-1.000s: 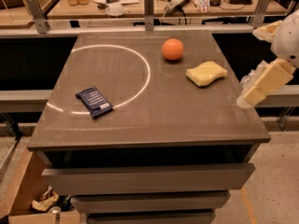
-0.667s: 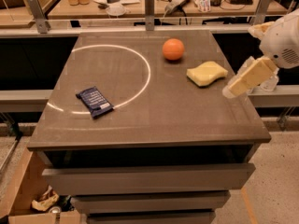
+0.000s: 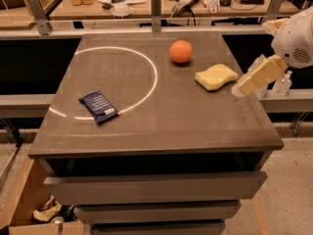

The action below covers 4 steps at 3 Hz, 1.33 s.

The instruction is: Move orange near rxbar blueberry

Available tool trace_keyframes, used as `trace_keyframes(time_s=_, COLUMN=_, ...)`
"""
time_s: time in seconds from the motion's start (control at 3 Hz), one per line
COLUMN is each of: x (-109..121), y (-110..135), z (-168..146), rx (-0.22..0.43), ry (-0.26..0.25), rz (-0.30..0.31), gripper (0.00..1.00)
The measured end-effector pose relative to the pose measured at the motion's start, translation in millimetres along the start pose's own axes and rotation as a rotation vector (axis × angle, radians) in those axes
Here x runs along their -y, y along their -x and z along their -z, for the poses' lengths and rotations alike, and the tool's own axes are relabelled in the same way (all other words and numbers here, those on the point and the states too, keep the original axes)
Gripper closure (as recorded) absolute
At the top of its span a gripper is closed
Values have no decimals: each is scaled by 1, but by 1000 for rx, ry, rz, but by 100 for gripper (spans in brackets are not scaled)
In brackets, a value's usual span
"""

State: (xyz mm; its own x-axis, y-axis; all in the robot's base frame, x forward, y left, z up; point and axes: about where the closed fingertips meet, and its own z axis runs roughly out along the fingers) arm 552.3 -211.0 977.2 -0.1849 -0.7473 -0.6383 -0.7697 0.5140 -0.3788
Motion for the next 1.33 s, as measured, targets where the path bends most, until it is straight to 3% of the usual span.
trace_keyframes(time_s=0.33, x=5, y=0, z=-8, rx=39, ry=-22, rz=-40, gripper=0)
trace_keyframes(time_s=0.67, x=24, y=1, z=-44, rx=153, ry=-47, rz=-115, gripper=0)
trace_keyframes(time_s=1.33, x=39, y=-7, z=-119, rx=270, ry=6, rz=-175, gripper=0)
